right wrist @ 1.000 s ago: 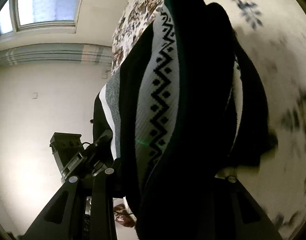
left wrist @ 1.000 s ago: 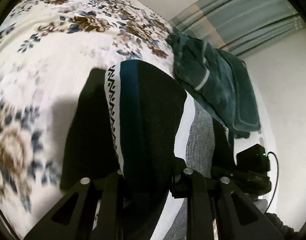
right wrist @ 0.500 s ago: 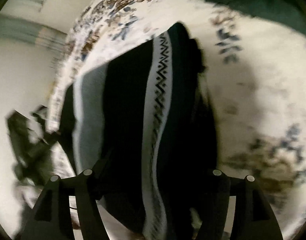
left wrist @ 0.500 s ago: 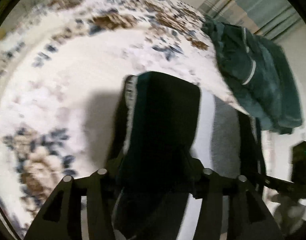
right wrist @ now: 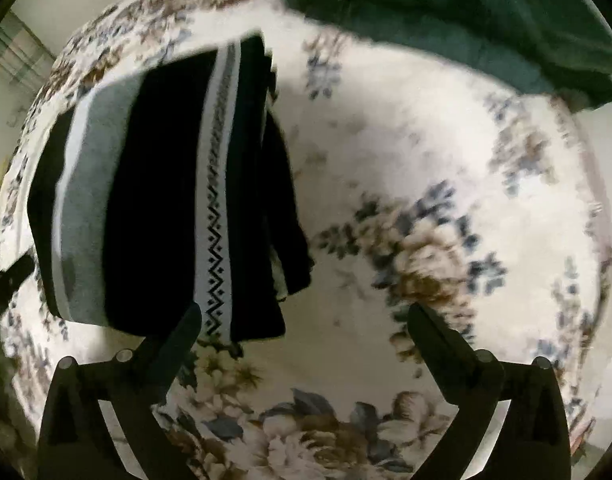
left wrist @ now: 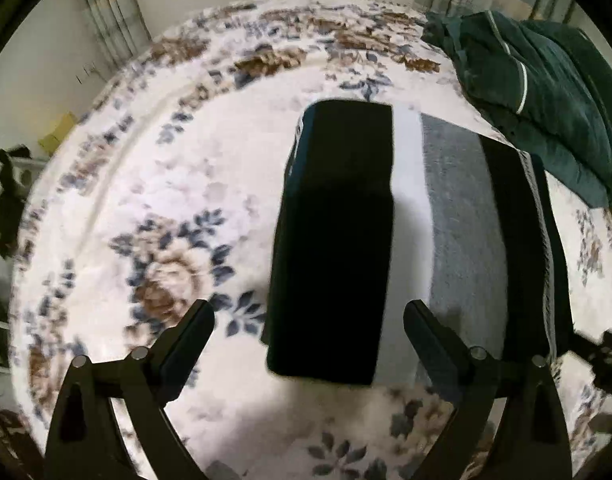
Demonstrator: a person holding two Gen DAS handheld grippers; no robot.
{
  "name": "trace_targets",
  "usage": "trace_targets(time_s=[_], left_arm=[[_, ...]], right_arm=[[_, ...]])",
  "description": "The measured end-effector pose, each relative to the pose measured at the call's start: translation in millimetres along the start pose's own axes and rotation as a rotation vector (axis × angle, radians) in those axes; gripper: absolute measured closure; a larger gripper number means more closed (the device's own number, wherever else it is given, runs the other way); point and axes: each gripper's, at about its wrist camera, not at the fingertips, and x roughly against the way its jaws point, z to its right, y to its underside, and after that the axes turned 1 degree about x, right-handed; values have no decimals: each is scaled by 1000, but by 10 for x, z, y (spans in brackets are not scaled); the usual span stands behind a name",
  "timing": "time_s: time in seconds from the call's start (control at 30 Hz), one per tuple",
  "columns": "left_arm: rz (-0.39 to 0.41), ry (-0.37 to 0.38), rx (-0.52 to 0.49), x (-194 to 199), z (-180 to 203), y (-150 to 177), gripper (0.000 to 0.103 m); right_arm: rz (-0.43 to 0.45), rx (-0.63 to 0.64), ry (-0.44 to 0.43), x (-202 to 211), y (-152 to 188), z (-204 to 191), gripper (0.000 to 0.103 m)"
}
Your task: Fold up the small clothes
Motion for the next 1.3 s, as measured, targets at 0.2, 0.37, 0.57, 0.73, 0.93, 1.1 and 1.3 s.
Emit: trace_targets(time_s=[0.2, 0.37, 0.57, 0.73, 0.93, 1.1, 1.3], left_arm=[[77, -17, -38, 707, 111, 120, 5], [138, 4, -33, 1449, 160, 286, 5], [211, 9, -21, 2334, 168, 558, 5], [279, 13, -23, 3134, 152, 810, 5], [366, 23, -20, 3925, 132, 1092, 5], [422, 25, -10, 4377, 106, 1304, 5], [463, 42, -6, 4762, 102, 1521, 5]], right_arm=[[145, 21, 108, 910, 246, 9, 0], [232, -2, 102, 1759, 582, 97, 0], [334, 13, 105, 2734, 1012, 101, 0], [428, 42, 93, 3616, 1442, 115, 0], [533, 61, 71, 4544, 1966, 157, 0], [594, 80, 43, 5118, 2365, 191, 0], [657, 88, 27, 5627, 2762, 230, 0]])
